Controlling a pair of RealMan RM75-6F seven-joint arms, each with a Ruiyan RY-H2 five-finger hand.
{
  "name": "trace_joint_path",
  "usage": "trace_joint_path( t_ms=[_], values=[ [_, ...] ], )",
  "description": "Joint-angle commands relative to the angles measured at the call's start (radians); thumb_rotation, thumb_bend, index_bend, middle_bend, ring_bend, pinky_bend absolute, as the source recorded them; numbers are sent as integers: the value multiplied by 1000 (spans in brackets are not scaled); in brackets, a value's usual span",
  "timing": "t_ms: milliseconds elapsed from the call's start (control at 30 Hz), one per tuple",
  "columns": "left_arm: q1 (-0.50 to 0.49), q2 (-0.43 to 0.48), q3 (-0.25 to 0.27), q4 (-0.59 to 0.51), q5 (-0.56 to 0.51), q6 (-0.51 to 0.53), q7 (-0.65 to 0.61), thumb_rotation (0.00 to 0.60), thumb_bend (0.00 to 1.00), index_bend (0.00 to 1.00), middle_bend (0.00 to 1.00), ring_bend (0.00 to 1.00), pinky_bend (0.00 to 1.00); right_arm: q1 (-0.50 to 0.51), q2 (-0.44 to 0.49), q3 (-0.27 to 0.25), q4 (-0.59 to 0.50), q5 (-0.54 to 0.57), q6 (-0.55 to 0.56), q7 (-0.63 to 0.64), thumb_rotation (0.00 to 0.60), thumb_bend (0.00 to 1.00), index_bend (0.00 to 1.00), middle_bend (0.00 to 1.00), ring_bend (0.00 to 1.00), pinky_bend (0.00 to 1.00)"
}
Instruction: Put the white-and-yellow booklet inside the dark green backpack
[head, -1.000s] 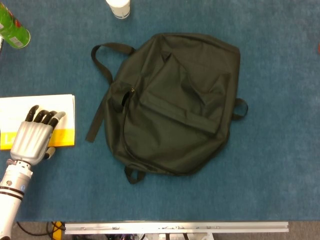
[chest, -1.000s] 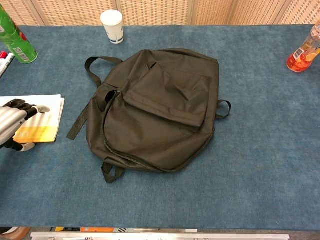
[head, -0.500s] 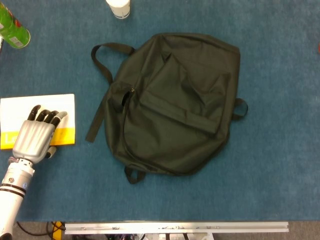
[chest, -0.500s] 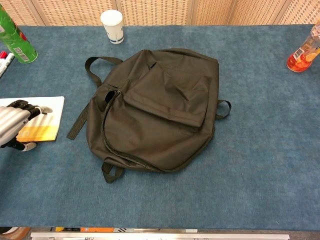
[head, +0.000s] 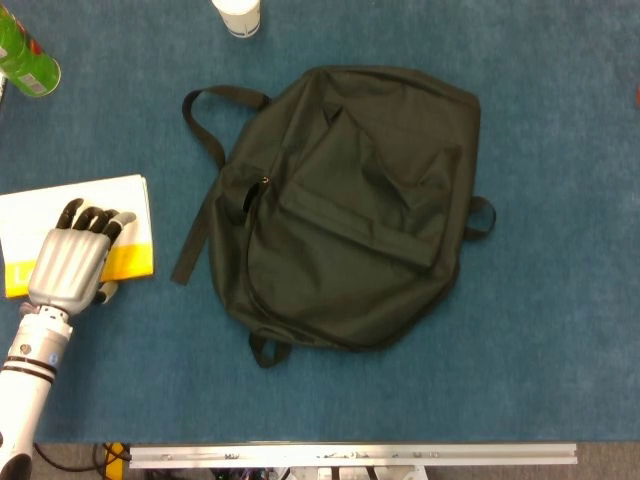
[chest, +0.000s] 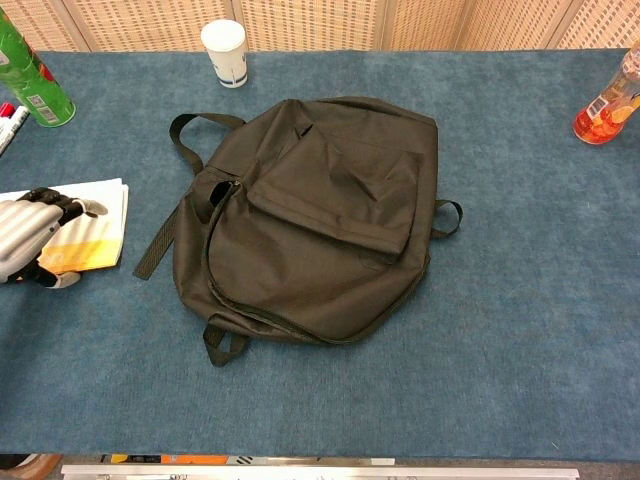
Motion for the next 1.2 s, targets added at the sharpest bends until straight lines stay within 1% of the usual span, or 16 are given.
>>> trace_joint_path(
  t_ms=[33,200,333,500,633,733,833,967,1067,1133,1200],
  values=[
    [-9,-11,-11,20,-2,4,-14,600,212,245,283,216,147,-2,0,1,1,0,3,3,600,155,413,439,345,499],
    [-10,-40,-29,68,7,39,-77,600,280,304,378,327,230,-6,-2,2,2,6,4,5,600,155,413,439,345,499],
    [-11,-67,-44,128,18,75,-131,600,325,347,434,400,369,-5,0,2,1,6,-1,4,600,155,413,439,345,499],
    [-14,-97,-63,203,31,120,-184,600,329,416,487,457,541,-2,1,2,-4,8,-11,3,600,155,413,439,345,499],
    [-24,-123,-86,268,31,147,-227,600,330,470,533,524,635,0,4,3,-10,8,-13,1,600,155,413,439,345,499],
    [-28,-133,-101,304,24,157,-250,600,330,491,561,554,678,0,6,3,-14,8,-15,1,600,155,413,439,345,499],
    [-40,-144,-113,335,10,142,-257,600,343,495,579,575,704,-1,7,2,-18,6,-15,1,600,154,413,439,345,499],
    [-46,-155,-128,365,-9,139,-250,600,388,496,590,607,731,-1,7,1,-21,6,-17,2,600,155,413,439,345,499],
    [-50,-166,-138,386,-28,128,-235,600,440,498,605,636,749,0,9,1,-24,5,-19,2,600,154,413,439,345,499],
    [-51,-172,-146,393,-43,123,-226,600,462,514,629,667,773,1,9,1,-25,4,-21,3,600,154,413,439,345,499],
    [-44,-174,-144,396,-49,127,-216,600,471,548,669,693,799,3,9,2,-26,5,-24,3,600,154,413,439,345,499]
  ],
)
